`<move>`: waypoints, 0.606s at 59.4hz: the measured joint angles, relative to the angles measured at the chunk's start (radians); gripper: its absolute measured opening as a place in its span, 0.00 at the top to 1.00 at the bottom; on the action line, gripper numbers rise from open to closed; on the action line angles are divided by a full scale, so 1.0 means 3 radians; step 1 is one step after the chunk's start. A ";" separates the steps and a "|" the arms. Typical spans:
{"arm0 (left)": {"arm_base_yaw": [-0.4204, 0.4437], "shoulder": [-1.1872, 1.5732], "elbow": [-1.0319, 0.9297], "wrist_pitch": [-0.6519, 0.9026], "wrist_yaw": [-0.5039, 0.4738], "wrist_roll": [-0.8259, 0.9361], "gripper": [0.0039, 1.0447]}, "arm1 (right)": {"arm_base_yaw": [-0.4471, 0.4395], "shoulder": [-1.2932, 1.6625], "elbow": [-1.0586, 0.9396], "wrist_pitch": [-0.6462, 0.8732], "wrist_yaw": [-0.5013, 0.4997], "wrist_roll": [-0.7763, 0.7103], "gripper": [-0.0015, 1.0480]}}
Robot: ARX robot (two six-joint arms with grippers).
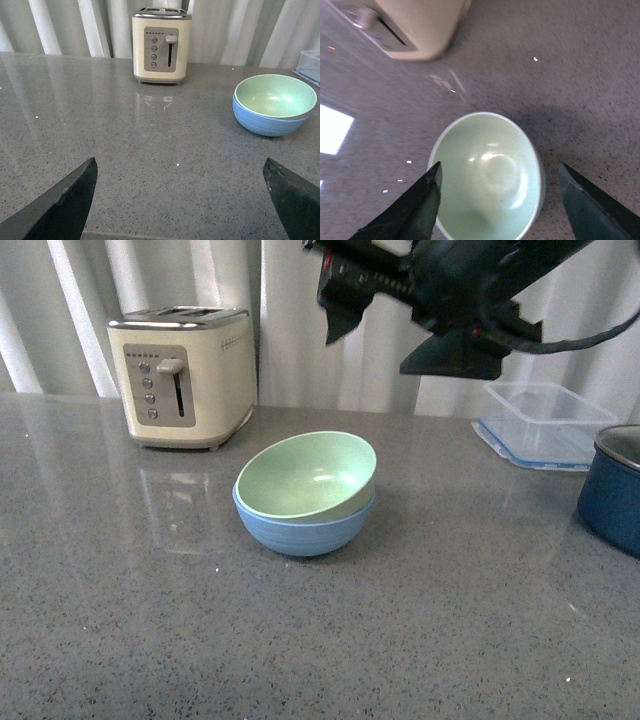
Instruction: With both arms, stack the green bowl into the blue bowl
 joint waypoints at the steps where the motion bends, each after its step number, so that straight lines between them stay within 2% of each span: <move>1: 0.0000 0.0000 0.0000 0.0000 0.0000 0.0000 0.06 | -0.0011 -0.0072 -0.0078 0.0067 -0.0029 0.0013 0.23; 4: 0.0000 0.0000 0.0000 0.0000 -0.0003 0.0000 0.06 | -0.0045 -0.0253 -0.0254 0.0175 -0.0038 0.0036 0.15; 6: 0.0000 0.0000 0.0000 0.0000 0.0000 0.0000 0.06 | -0.0038 -0.0334 -0.0374 0.0359 0.0139 -0.0029 0.14; 8: 0.0000 -0.0001 0.0000 0.0000 0.0000 0.0000 0.06 | -0.0037 -0.0441 -0.0665 0.0966 0.0635 -0.0228 0.20; 9: 0.0000 -0.0001 0.0000 0.0000 0.0001 0.0000 0.06 | -0.0042 -0.0464 -0.0744 0.1043 0.0693 -0.0292 0.21; 10: 0.0000 -0.0001 0.0000 0.0000 0.0003 0.0000 0.06 | -0.0058 -0.0520 -0.0946 0.1483 0.1027 -0.0493 0.25; 14: 0.0000 0.0001 0.0000 0.0000 0.0001 0.0000 0.06 | -0.0137 -0.0687 -0.1531 0.2286 0.1380 -0.0868 0.37; 16: 0.0000 0.0003 0.0000 0.0000 -0.0004 0.0000 0.06 | -0.0201 -0.0791 -0.1835 0.2593 0.1383 -0.0997 0.44; 21: 0.0000 0.0000 0.0000 0.0000 -0.0005 0.0000 0.06 | -0.0324 -0.1033 -0.2319 0.2937 0.1303 -0.1139 0.58; 36: 0.0000 0.0000 0.0000 0.0000 0.0000 0.0000 0.06 | -0.0624 -0.1673 -0.3307 0.3257 0.1008 -0.1261 1.00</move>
